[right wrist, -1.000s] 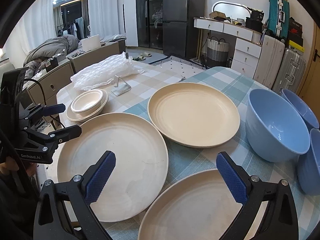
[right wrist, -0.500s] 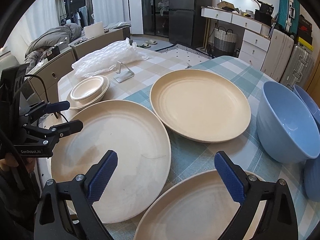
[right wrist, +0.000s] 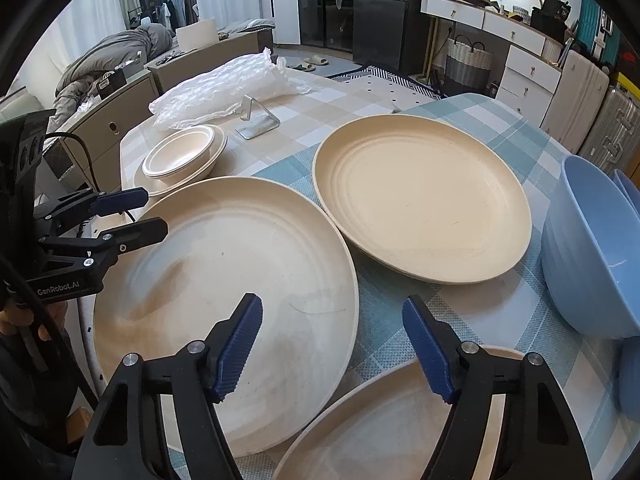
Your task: Organize plates and bowls
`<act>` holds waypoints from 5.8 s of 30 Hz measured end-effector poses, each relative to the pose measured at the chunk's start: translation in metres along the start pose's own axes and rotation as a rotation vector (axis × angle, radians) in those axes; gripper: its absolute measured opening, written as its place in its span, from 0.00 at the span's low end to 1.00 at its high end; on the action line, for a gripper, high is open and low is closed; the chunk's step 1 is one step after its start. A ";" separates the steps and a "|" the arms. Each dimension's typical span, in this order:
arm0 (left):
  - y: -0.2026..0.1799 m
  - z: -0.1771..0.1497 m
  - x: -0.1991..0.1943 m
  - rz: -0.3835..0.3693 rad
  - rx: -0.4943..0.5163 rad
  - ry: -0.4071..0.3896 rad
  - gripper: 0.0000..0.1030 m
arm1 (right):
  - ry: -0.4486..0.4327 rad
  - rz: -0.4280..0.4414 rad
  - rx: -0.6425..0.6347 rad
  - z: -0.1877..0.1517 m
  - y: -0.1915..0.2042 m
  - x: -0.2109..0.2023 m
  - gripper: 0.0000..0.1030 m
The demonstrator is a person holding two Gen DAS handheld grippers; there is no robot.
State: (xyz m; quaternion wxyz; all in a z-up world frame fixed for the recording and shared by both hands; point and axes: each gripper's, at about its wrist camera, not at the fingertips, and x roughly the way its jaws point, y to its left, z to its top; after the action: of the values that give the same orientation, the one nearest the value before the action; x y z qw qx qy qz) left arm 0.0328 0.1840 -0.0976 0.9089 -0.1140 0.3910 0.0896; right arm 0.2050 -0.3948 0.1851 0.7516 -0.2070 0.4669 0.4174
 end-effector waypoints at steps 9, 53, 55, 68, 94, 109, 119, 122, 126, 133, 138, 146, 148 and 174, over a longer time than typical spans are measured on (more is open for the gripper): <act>0.006 -0.001 0.006 -0.014 -0.028 0.012 0.34 | 0.049 0.031 0.000 0.002 0.001 0.012 0.57; 0.005 -0.001 -0.005 -0.048 -0.060 -0.032 0.10 | -0.037 -0.033 0.062 0.001 0.004 -0.016 0.17; 0.003 -0.001 -0.008 -0.048 -0.053 -0.037 0.10 | -0.047 -0.035 0.071 0.000 0.003 -0.021 0.17; -0.019 0.005 -0.028 -0.057 -0.017 -0.070 0.11 | -0.087 -0.050 0.121 -0.010 -0.001 -0.049 0.17; -0.108 0.022 -0.048 -0.107 0.103 -0.077 0.11 | -0.147 -0.117 0.252 -0.056 -0.046 -0.110 0.17; -0.168 0.031 -0.024 -0.133 0.196 -0.048 0.12 | -0.159 -0.157 0.349 -0.097 -0.084 -0.124 0.17; -0.209 0.036 -0.009 -0.160 0.261 -0.028 0.12 | -0.157 -0.197 0.412 -0.123 -0.111 -0.130 0.17; -0.219 0.038 -0.003 -0.177 0.267 -0.017 0.12 | -0.157 -0.212 0.431 -0.126 -0.117 -0.133 0.17; -0.229 0.037 0.002 -0.184 0.275 -0.006 0.12 | -0.159 -0.220 0.446 -0.131 -0.122 -0.137 0.17; -0.237 0.033 0.016 -0.182 0.288 0.016 0.12 | -0.138 -0.228 0.460 -0.139 -0.124 -0.129 0.17; -0.235 0.032 0.024 -0.179 0.291 0.029 0.13 | -0.129 -0.241 0.453 -0.138 -0.124 -0.125 0.17; -0.234 0.027 0.033 -0.174 0.296 0.042 0.13 | -0.109 -0.254 0.450 -0.137 -0.123 -0.116 0.17; -0.234 0.026 0.036 -0.174 0.295 0.047 0.13 | -0.103 -0.261 0.446 -0.138 -0.123 -0.114 0.17; -0.240 0.021 0.062 -0.141 0.334 0.095 0.14 | -0.074 -0.309 0.424 -0.134 -0.115 -0.107 0.19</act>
State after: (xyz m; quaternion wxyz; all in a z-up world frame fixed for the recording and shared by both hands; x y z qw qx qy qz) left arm 0.1495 -0.0361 -0.0957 0.8998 0.0073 0.4339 -0.0460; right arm 0.2056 -0.6003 0.2052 0.8496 -0.0985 0.4790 0.1979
